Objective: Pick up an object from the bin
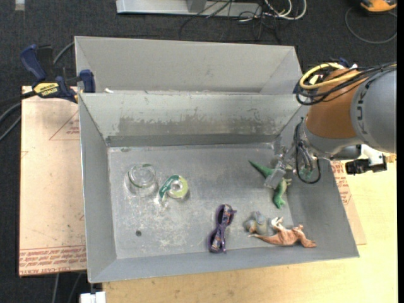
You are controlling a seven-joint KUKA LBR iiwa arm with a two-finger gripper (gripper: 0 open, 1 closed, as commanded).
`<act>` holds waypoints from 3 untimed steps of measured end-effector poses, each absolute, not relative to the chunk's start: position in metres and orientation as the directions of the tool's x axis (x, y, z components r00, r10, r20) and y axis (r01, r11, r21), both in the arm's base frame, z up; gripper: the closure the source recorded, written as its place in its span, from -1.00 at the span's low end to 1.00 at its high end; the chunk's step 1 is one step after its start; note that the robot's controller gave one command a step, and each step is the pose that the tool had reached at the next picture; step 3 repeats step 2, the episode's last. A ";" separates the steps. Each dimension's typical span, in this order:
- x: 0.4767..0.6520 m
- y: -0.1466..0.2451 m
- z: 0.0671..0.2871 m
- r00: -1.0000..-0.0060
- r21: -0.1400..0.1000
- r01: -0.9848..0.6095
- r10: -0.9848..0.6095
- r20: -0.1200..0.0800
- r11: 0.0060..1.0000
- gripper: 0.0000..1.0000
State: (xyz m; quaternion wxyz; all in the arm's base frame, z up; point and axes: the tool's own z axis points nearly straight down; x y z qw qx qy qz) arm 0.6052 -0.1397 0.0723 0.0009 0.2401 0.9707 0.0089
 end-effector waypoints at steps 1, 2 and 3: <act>0.604 -0.139 0.076 -0.885 0.018 0.465 0.465 0.004 0.885 1.00; 0.603 -0.141 0.088 -0.885 0.013 0.465 0.465 0.002 0.885 1.00; 0.603 -0.141 0.088 -0.885 0.013 0.465 0.465 0.002 0.885 1.00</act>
Offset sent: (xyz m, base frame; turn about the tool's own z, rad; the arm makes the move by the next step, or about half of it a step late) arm 0.0000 -0.0001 0.0069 0.0000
